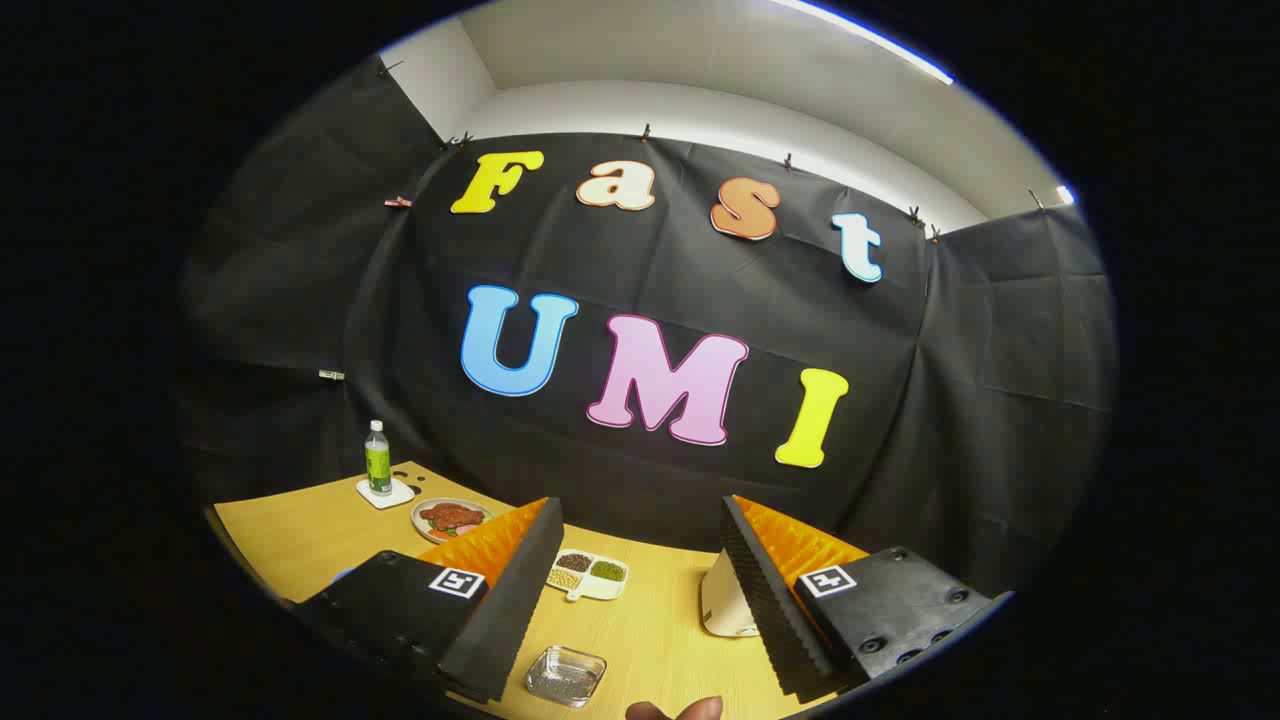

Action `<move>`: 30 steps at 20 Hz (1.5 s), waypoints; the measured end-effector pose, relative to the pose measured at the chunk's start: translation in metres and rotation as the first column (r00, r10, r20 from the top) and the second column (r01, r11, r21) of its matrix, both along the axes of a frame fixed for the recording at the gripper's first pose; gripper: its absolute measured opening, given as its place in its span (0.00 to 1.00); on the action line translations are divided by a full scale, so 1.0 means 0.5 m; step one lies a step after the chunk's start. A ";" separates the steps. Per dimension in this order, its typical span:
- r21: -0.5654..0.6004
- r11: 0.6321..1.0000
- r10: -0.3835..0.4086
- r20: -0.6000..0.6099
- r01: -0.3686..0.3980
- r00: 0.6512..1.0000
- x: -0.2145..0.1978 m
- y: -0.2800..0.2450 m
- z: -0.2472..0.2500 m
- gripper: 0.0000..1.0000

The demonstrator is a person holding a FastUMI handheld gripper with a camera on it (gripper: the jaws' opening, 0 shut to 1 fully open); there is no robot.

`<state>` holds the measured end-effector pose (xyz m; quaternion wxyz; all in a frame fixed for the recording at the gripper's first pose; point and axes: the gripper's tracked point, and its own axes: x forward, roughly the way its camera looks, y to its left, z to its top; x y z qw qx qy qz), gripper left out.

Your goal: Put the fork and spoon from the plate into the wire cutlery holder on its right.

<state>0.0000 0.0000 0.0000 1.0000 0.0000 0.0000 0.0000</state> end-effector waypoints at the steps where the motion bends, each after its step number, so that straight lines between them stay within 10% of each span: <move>1: 0.001 1.000 0.005 0.001 -0.005 1.000 0.000 0.002 0.002 0.98; 24: -0.002 1.000 -0.004 -0.041 0.004 0.999 -0.018 0.058 0.022 0.98; 30: 0.070 0.991 0.124 -0.249 -0.110 0.961 -0.018 0.226 -0.032 0.98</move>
